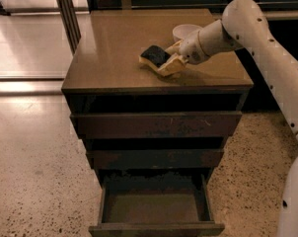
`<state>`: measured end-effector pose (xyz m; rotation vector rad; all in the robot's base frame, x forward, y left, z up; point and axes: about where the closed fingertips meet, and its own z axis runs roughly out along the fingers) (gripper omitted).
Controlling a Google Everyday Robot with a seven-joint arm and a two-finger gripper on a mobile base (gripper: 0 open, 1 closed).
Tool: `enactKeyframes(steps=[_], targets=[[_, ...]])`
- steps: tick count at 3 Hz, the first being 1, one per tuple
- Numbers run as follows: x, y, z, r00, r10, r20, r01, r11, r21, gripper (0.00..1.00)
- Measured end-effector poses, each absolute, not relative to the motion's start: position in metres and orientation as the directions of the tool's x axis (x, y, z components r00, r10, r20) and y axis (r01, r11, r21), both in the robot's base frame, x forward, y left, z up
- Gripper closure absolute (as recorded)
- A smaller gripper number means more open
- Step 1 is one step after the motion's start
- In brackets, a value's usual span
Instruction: Pick sponge from bottom drawer and place on counter
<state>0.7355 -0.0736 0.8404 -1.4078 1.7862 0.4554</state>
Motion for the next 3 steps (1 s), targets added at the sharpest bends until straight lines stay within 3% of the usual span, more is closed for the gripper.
enactKeyframes(steps=[1, 2, 3], targets=[[0.7355, -0.0735, 0.8404, -0.061, -0.642, -0.764, -0.929, 0.316, -0.191, 0.13], [0.7355, -0.0735, 0.8403, -0.061, -0.642, -0.764, -0.929, 0.316, -0.190, 0.00], [0.7355, -0.0734, 0.8403, -0.061, -0.642, -0.764, -0.929, 0.316, -0.190, 0.00]])
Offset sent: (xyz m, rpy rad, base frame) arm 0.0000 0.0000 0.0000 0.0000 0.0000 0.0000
